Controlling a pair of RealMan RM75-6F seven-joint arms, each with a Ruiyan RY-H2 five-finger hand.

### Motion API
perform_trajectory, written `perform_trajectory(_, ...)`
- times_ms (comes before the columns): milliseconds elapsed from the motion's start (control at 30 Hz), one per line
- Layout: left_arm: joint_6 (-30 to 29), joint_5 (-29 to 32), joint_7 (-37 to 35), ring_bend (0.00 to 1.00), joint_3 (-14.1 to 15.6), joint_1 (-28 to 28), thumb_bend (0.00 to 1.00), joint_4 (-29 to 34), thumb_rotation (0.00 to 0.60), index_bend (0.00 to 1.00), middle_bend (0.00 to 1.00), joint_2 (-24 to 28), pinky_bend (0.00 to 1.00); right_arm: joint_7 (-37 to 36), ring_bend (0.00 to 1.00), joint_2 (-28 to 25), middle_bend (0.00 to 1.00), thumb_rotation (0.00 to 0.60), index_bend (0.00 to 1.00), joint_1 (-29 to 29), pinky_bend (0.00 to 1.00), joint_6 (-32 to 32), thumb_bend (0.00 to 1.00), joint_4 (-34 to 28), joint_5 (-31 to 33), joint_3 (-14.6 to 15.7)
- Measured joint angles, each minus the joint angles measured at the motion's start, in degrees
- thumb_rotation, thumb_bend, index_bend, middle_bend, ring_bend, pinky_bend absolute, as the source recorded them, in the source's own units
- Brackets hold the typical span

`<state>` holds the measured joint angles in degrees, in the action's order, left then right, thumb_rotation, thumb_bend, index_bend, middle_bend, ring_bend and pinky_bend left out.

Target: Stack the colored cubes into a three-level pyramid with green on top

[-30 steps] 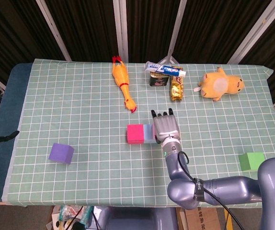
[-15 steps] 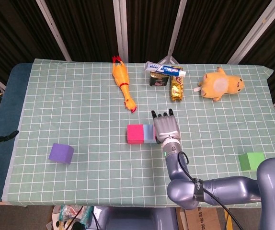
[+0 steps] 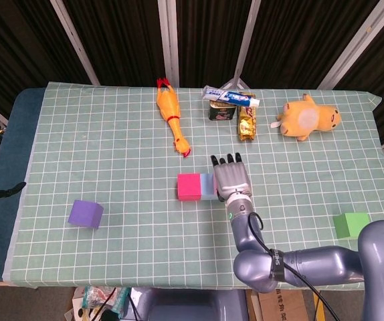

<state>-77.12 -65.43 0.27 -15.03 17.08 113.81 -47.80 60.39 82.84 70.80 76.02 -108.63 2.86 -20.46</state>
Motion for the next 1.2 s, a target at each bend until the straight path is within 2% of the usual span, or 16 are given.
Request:
perform_trajectory(400,0.29,0.12,-0.31,0.00,0.00,0.01,0.10,0.09,0.600,0.00,0.01,0.17,0.05,0.29,0.00,-0.69,0.00,0.600,0.00,-0.25,0.00,0.22,0.41,-1.09,0.33,0.18)
perform_trajectory(800,-0.01,-0.01,-0.31,0.00,-0.04,-0.09,0.10,0.03,0.600,0.00,0.01,0.31,0.05,-0.61,0.00,-2.47,0.00,0.600,0.00,-0.93,0.00,1.81,0.41,-6.12,-0.79,-0.06)
perform_trajectory(1000,-0.15,0.06,0.02,0.00,0.05,-0.14,0.10,-0.12,0.600,0.00,0.01,0.15,0.05,-2.73,0.00,-5.46,0.00,0.600,0.00,-2.89,0.00,3.74,0.41,-11.15,-5.80,0.70)
perform_trajectory(1200,-0.47,-0.02,0.41,0.00,0.10,-0.17,0.10,-0.01,0.600,0.00,0.01,-0.14,0.05,-6.20,0.00,-9.37,0.00,0.600,0.00,-7.25,0.00,6.90,0.41,-15.02,-15.45,4.00)
